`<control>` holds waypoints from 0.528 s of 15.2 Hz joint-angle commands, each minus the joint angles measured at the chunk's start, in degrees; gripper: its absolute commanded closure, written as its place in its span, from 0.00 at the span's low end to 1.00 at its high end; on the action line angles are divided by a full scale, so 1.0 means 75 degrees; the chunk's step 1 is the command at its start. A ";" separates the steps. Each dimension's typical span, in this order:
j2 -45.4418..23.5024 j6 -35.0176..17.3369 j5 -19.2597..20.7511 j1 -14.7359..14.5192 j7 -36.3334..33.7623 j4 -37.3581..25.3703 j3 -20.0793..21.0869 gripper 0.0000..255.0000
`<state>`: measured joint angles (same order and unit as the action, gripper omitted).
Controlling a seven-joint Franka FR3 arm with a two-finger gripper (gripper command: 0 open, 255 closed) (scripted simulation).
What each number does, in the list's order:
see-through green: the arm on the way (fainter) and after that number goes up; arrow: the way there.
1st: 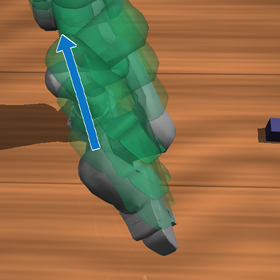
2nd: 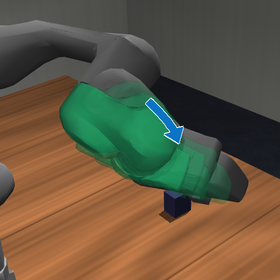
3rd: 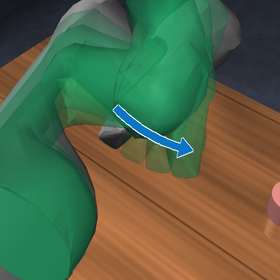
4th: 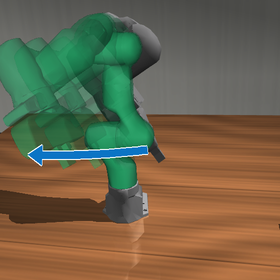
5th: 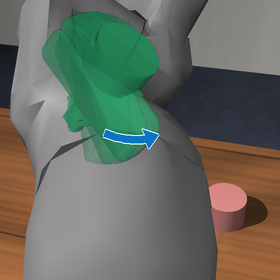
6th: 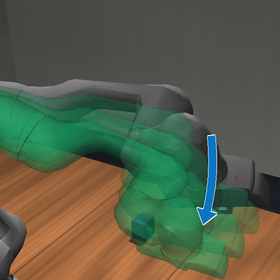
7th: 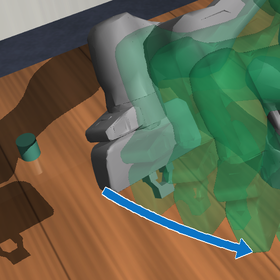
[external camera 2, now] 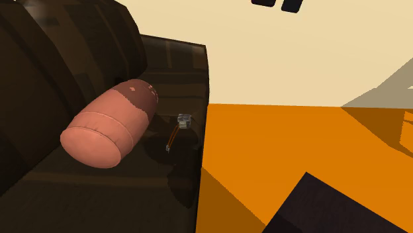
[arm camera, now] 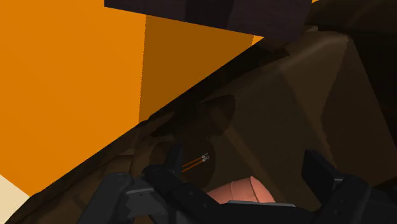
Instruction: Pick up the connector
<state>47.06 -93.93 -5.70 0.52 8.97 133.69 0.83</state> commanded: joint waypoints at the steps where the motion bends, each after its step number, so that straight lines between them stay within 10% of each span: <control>1: 0.0000 0.0000 0.0000 0.0000 0.0000 0.0000 0.0000 0.00; 8: -0.1314 -0.1731 -0.0230 0.0327 -0.1433 0.0410 0.0766 0.00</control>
<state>38.85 -104.72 -7.19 2.63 -0.04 136.34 5.66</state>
